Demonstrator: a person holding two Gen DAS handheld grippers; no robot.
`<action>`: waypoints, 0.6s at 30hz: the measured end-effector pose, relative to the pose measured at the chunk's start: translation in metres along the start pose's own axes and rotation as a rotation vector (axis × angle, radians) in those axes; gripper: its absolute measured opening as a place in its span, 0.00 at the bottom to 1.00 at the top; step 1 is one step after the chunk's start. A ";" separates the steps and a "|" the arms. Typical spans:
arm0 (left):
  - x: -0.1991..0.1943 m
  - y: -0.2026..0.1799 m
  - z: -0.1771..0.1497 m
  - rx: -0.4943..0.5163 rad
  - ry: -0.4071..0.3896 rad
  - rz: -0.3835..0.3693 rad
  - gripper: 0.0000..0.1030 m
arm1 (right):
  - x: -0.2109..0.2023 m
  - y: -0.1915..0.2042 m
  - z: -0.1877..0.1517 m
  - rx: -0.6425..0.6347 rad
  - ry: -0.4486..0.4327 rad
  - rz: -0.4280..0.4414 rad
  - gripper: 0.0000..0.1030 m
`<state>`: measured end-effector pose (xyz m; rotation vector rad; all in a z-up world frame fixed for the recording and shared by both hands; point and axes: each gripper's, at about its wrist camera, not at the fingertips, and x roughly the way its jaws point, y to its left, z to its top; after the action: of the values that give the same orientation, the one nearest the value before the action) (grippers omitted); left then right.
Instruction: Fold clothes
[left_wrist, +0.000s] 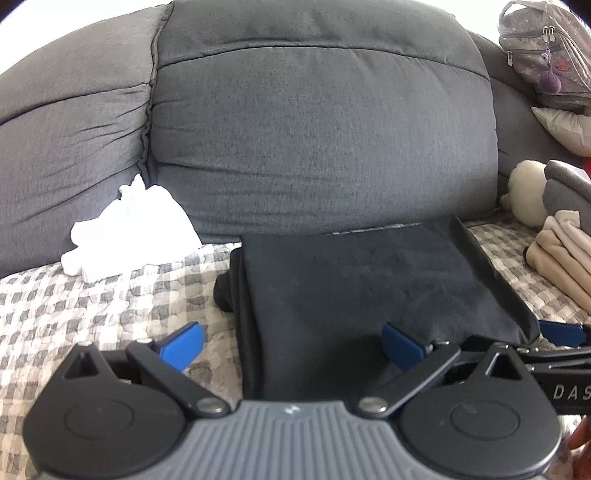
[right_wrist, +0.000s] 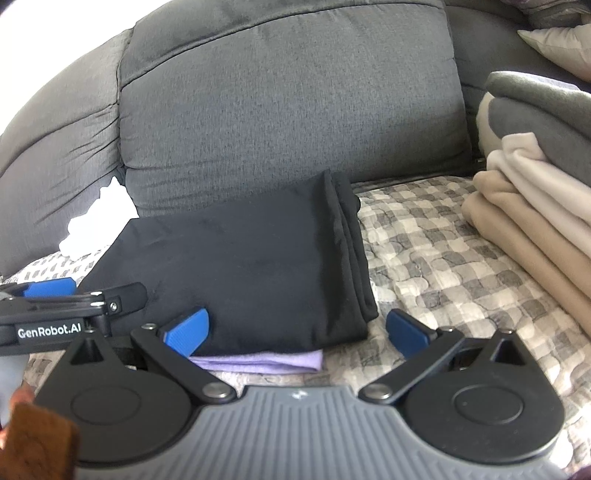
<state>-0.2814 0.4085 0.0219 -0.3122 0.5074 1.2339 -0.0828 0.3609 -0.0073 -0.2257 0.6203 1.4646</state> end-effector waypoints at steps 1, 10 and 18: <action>0.000 0.000 0.000 0.000 0.000 0.000 1.00 | 0.000 0.000 0.000 0.000 0.000 0.000 1.00; 0.001 -0.001 -0.002 -0.002 0.004 -0.004 1.00 | 0.001 -0.001 0.000 0.000 0.002 0.001 1.00; 0.001 -0.002 -0.002 -0.002 0.007 -0.006 1.00 | 0.001 -0.001 0.000 0.000 0.004 0.000 1.00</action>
<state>-0.2799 0.4077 0.0192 -0.3201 0.5108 1.2278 -0.0821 0.3620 -0.0079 -0.2288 0.6232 1.4649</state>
